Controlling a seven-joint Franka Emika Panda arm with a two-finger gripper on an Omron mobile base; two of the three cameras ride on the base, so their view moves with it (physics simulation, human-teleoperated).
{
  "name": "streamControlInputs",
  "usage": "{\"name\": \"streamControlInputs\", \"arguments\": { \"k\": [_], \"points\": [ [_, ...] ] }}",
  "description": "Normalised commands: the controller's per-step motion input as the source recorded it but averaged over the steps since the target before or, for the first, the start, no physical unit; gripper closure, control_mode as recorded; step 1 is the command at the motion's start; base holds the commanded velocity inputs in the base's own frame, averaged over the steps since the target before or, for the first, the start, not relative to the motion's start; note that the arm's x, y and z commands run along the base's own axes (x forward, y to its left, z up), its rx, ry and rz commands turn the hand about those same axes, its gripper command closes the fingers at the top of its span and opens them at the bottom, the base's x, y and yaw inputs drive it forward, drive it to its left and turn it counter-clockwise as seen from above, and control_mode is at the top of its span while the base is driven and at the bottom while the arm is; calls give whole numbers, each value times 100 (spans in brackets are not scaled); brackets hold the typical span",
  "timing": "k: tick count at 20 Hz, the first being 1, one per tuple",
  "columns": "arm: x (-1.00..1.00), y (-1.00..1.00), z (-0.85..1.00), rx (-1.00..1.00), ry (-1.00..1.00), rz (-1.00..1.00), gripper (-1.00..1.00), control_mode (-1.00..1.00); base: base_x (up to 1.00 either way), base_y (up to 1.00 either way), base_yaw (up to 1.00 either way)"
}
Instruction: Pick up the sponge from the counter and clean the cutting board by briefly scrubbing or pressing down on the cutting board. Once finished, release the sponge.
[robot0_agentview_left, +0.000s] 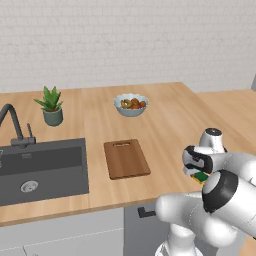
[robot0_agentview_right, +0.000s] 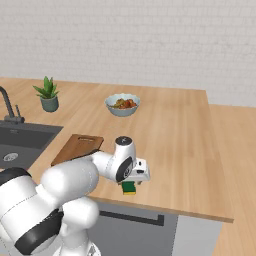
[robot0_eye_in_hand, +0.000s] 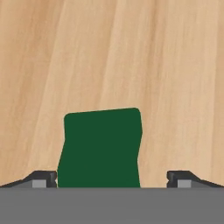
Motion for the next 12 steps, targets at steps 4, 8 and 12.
{"name": "streamControlInputs", "arguments": {
  "k": [4, 8, 12],
  "points": [
    [0, 0, -26, 0, 0, 0, -100, -100, 0, 0, 0],
    [0, 0, -29, 0, 0, 0, 100, -100, 0, 0, 0],
    [-4, 1, -33, 0, -1, 0, 100, -100, 0, 0, 0]
  ]
}}
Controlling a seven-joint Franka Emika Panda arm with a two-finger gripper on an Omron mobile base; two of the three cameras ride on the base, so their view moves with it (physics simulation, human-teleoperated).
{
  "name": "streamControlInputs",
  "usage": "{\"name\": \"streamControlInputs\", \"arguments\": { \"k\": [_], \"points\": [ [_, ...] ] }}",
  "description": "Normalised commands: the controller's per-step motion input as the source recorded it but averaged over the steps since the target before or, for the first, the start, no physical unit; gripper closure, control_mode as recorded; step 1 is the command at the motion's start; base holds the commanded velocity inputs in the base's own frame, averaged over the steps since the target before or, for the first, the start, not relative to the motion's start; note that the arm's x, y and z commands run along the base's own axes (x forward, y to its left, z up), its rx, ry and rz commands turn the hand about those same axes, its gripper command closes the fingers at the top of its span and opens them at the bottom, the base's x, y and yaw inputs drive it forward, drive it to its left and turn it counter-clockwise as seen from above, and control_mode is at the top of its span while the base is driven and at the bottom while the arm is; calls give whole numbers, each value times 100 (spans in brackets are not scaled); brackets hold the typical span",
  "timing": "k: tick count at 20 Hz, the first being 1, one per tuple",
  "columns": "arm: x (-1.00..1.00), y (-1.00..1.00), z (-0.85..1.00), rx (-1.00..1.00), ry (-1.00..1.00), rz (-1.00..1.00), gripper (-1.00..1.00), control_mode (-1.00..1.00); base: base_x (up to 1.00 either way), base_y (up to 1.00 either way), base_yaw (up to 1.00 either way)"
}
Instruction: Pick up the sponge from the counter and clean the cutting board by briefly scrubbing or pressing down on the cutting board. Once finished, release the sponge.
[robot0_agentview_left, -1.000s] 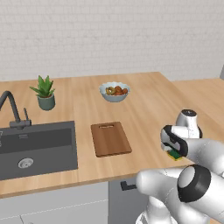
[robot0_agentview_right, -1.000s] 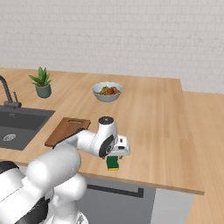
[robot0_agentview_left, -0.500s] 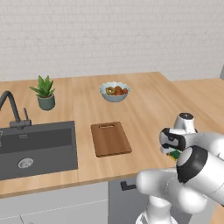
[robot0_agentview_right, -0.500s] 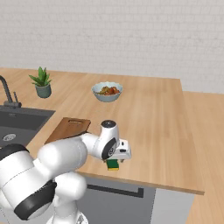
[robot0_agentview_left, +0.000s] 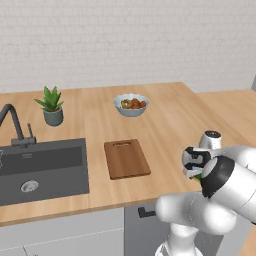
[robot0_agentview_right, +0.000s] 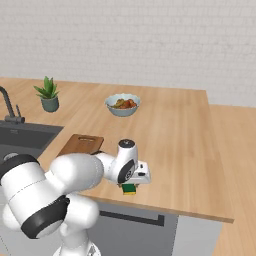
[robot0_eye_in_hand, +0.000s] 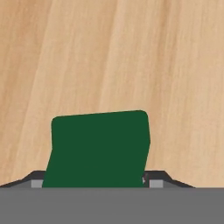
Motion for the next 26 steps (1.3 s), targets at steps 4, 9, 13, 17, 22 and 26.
{"name": "streamControlInputs", "arguments": {
  "k": [4, 9, 13, 17, 22, 26],
  "points": [
    [-20, 3, -2, 0, -1, 0, 100, -100, 0, 0, 0],
    [-16, 25, 23, 0, -4, 0, 100, -100, 0, 0, 0],
    [-9, 65, 75, 2, -7, 0, 100, -100, 0, 0, 0],
    [0, 86, 92, 6, 0, 0, 100, -100, 0, 0, 0],
    [19, 100, 54, 1, 0, 0, 100, -100, 0, 0, 0],
    [30, 94, 11, 0, -1, -8, 100, -100, 0, 0, 0]
  ]
}}
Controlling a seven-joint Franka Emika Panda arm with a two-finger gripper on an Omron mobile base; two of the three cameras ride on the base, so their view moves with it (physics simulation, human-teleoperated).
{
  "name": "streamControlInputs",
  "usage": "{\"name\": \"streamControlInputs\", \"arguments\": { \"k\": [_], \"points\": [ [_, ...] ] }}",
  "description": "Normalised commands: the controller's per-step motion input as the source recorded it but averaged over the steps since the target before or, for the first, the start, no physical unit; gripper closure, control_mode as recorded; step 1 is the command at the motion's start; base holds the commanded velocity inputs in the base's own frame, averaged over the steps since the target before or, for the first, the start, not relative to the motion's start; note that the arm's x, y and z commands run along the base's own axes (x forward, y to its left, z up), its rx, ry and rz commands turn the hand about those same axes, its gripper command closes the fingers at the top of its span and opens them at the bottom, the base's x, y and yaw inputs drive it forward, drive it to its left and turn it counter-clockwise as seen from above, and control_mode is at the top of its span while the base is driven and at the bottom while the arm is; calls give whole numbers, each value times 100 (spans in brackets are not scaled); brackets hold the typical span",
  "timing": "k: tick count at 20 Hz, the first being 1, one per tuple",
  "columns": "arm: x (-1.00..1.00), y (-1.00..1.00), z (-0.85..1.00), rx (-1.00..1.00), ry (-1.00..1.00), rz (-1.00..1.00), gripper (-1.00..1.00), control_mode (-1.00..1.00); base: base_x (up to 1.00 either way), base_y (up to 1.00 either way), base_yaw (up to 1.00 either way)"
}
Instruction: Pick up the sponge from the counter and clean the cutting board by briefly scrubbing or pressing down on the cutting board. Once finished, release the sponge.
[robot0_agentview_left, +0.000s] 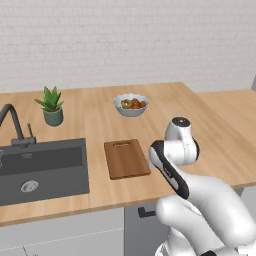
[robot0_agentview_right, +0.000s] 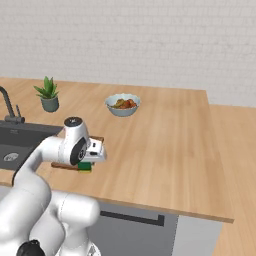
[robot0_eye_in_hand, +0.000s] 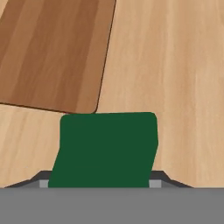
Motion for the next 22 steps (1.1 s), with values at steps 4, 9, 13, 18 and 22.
{"name": "streamControlInputs", "arguments": {
  "k": [4, 9, 13, 18, 22],
  "points": [
    [39, 43, -1, 0, 0, -6, 100, -100, 0, 0, 0],
    [64, 4, -7, 0, 8, -4, 100, -100, 0, 0, 0],
    [62, 6, -6, 0, 7, -3, 100, -100, 0, 0, 0],
    [19, 22, -2, 0, 2, -1, 100, -100, 0, 0, 0],
    [-23, 26, -2, 2, 0, 0, 100, -100, 0, 0, 0]
  ]
}}
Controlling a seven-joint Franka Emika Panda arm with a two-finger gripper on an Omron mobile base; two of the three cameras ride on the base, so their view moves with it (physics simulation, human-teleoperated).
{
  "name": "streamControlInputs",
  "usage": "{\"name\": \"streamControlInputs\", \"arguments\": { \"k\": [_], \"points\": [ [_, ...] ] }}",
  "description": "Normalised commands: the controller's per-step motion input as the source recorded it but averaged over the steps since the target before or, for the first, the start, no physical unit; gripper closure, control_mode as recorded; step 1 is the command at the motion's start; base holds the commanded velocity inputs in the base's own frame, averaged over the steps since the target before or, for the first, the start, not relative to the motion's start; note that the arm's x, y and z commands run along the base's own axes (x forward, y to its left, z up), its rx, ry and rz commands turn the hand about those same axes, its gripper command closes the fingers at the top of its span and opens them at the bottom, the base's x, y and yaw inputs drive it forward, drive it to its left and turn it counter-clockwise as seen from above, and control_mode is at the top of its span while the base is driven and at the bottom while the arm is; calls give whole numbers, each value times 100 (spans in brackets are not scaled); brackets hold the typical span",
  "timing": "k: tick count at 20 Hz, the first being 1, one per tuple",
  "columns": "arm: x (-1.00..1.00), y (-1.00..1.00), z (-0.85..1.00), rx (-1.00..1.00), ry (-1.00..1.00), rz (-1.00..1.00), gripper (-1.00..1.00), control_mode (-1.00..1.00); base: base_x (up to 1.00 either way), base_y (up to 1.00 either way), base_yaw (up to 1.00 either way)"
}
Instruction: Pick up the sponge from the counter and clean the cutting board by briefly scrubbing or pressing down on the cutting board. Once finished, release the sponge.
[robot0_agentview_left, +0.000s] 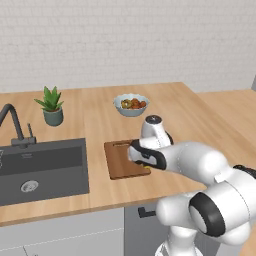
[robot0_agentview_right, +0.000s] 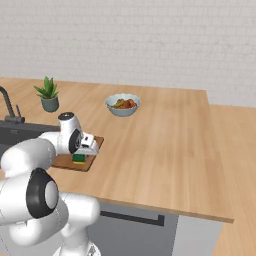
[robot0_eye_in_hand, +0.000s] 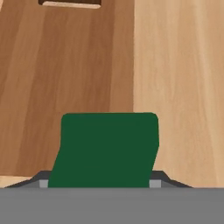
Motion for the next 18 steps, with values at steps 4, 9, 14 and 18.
{"name": "streamControlInputs", "arguments": {
  "k": [4, 9, 14, 18],
  "points": [
    [-6, -1, -24, 2, 0, -1, 100, -100, 0, 0, 0],
    [0, -7, -34, 1, 1, 0, 100, -100, 0, 0, 0],
    [0, 0, -28, 4, 0, -2, 100, -100, 0, 0, 0],
    [0, 0, -19, 4, 0, 0, 100, -100, 0, 0, 0]
  ]
}}
